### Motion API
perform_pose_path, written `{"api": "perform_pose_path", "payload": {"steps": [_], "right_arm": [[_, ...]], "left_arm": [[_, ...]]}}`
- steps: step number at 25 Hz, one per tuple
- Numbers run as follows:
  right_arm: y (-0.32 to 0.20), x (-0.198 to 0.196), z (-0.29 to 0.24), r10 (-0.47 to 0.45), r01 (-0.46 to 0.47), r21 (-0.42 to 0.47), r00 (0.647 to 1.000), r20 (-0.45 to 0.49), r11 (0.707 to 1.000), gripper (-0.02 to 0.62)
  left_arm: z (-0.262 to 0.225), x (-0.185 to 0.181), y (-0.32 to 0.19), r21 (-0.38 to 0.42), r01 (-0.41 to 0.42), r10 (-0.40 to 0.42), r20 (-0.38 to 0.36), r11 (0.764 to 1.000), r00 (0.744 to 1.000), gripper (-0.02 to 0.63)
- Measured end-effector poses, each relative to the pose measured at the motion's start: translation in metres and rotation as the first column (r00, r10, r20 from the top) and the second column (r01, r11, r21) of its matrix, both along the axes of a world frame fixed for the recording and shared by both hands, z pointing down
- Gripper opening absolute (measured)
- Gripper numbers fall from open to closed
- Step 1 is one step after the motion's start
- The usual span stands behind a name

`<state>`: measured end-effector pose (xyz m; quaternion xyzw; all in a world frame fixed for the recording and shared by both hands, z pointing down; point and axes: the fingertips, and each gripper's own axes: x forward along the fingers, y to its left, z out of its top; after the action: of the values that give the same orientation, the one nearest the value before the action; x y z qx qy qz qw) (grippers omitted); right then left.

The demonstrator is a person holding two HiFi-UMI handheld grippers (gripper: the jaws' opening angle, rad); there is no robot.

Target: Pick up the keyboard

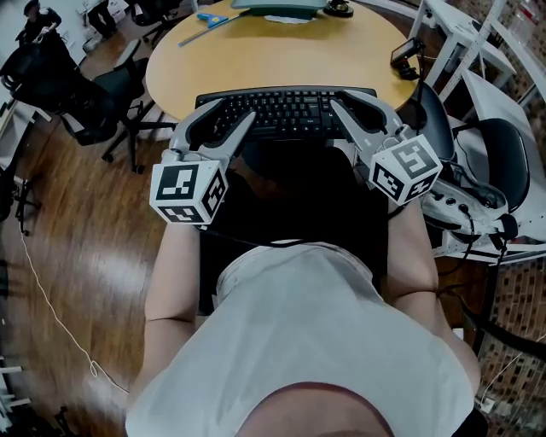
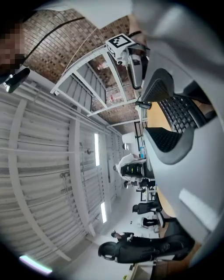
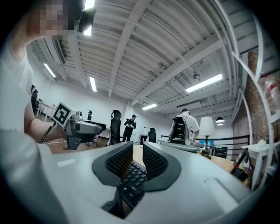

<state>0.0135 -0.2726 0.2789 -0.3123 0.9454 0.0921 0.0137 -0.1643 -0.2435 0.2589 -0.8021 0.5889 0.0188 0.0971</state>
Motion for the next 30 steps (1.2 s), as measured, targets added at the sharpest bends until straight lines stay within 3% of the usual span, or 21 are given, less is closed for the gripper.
{"api": "perform_pose_path", "payload": {"steps": [4, 8, 13, 18, 22, 26, 28, 30], "right_arm": [[0.005, -0.031, -0.003, -0.043, 0.045, 0.040, 0.998, -0.043, 0.998, 0.066], [0.002, -0.037, 0.001, -0.055, 0.056, 0.033, 0.997, -0.052, 0.998, 0.064], [-0.010, -0.022, -0.015, -0.026, 0.028, 0.050, 0.999, -0.032, 0.998, 0.059], [-0.034, 0.012, -0.035, 0.079, -0.078, 0.061, 0.997, -0.014, 0.995, 0.051], [-0.057, 0.052, -0.038, 0.160, -0.158, -0.044, 0.986, 0.051, 0.987, 0.076], [-0.077, 0.097, -0.024, 0.258, -0.235, -0.179, 0.959, 0.119, 0.955, 0.095], [-0.084, 0.116, -0.013, 0.309, -0.275, -0.232, 0.943, 0.127, 0.933, 0.106], [-0.089, 0.132, 0.003, 0.340, -0.293, -0.288, 0.932, 0.128, 0.912, 0.139]], "left_arm": [[-0.002, 0.040, -0.014, -0.026, -0.078, 0.078, 0.033, 0.997, 0.996, 0.520], [0.006, 0.046, -0.022, -0.055, -0.081, 0.083, 0.029, 0.995, 0.996, 0.520], [-0.003, 0.022, -0.028, -0.036, 0.000, 0.004, 0.107, 0.999, 0.994, 0.520], [-0.010, -0.025, -0.035, -0.031, 0.132, -0.127, 0.129, 0.991, 0.983, 0.520], [-0.001, -0.080, -0.036, -0.049, 0.307, -0.302, 0.083, 0.951, 0.950, 0.520], [0.025, -0.139, -0.030, -0.125, 0.467, -0.473, -0.016, 0.875, 0.881, 0.520], [0.042, -0.160, -0.025, -0.169, 0.501, -0.516, -0.063, 0.849, 0.854, 0.519], [0.060, -0.171, -0.020, -0.210, 0.501, -0.527, -0.089, 0.839, 0.845, 0.520]]}}
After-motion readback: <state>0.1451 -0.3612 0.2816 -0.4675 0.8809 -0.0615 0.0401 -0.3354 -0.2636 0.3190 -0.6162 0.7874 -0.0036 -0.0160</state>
